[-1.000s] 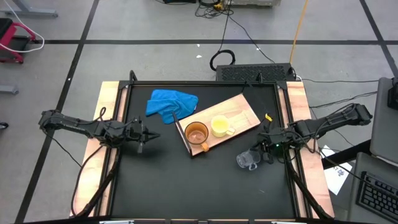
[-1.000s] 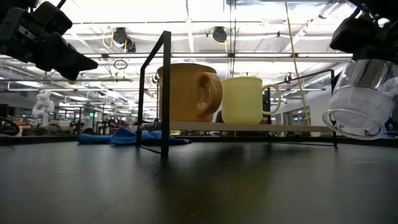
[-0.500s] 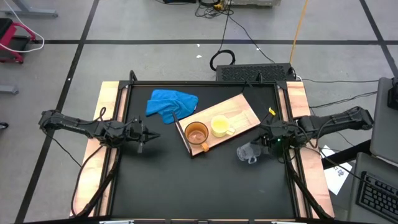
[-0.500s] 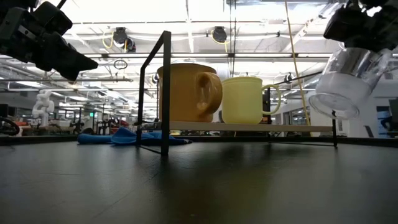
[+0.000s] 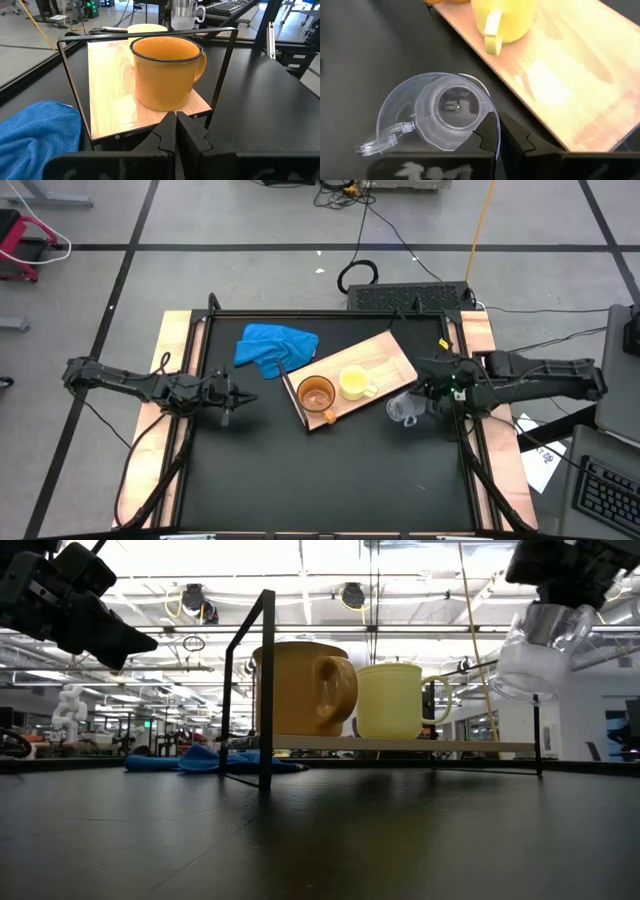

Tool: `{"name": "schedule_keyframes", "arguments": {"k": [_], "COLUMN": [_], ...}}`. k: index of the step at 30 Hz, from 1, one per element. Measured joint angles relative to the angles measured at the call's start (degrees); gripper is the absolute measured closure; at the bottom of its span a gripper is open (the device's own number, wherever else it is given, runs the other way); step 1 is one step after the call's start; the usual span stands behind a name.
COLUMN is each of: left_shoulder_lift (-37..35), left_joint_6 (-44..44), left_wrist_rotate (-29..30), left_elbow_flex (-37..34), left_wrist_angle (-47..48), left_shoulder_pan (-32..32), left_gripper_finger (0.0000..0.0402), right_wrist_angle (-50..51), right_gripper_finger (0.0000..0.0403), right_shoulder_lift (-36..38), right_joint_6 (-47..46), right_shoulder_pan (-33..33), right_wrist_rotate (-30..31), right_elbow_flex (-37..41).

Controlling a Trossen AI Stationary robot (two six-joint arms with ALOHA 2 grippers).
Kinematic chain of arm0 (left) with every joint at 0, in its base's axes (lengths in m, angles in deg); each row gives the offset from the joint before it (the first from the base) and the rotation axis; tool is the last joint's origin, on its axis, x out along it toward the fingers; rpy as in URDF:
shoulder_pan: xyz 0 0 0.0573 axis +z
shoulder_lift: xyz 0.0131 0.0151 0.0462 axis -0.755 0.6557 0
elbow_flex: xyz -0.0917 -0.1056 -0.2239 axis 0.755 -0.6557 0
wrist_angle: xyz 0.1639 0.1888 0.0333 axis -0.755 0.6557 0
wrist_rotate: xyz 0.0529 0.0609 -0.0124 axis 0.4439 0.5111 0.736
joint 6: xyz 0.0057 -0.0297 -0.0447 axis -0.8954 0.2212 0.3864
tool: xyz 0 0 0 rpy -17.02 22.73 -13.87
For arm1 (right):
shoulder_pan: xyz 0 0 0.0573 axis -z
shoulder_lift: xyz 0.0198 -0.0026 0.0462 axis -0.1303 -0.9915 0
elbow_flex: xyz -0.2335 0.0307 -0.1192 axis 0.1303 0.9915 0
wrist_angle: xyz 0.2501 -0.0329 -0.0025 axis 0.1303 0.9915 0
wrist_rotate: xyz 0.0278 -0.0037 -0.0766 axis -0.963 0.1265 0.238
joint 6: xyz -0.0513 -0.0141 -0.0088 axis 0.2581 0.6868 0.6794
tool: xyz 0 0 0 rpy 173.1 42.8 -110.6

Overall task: Stack small to large cups/mugs on shelf
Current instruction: Put the transparent mug on the shelf

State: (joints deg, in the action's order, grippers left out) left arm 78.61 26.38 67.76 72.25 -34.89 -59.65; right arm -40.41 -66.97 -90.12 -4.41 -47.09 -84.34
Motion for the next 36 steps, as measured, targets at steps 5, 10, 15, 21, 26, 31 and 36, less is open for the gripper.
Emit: {"name": "schedule_keyframes", "arguments": {"k": [5, 10, 15, 21, 26, 31, 36], "left_shoulder_lift": [0.0, -0.01, 0.0, 0.01, 0.0, -0.01, -0.01], "left_joint_6": [0.03, 0.19, 0.45, 0.24, 0.16, 0.16, -0.24], "left_wrist_rotate": [-0.01, -0.01, -0.01, -0.01, -0.01, -0.01, -0.01], "left_elbow_flex": [-0.01, 0.0, -0.01, 0.0, 0.0, 0.0, 0.0], "left_wrist_angle": [0.0, -0.02, -0.02, -0.02, -0.02, -0.02, 0.01], "left_shoulder_pan": [0.01, 0.0, 0.01, 0.01, 0.0, 0.01, 0.01], "left_gripper_finger": [0.0387, 0.0387, 0.0387, 0.0387, 0.0387, 0.0387, 0.0387], "right_wrist_angle": [3.05, 3.79, 4.35, 8.87, 8.62, 6.2, 4.3], "right_gripper_finger": [0.0403, 0.0403, 0.0403, 0.0403, 0.0403, 0.0403, 0.0403], "right_shoulder_lift": [-5.86, -11.23, -14.91, -19.11, -22.54, -26.03, -28.6], "right_joint_6": [6.56, 13.17, 19.36, 25.81, 30.79, 33.16, 34.62], "right_shoulder_pan": [5.22, 11.45, 16.47, 21.27, 23.79, 26.13, 27.11], "right_wrist_rotate": [-0.33, -2.2, -5.71, -8.79, -8.85, -8.9, -8.88], "right_elbow_flex": [-4.49, -8.02, -10.86, -13.81, -14.66, -14.66, -14.66]}}
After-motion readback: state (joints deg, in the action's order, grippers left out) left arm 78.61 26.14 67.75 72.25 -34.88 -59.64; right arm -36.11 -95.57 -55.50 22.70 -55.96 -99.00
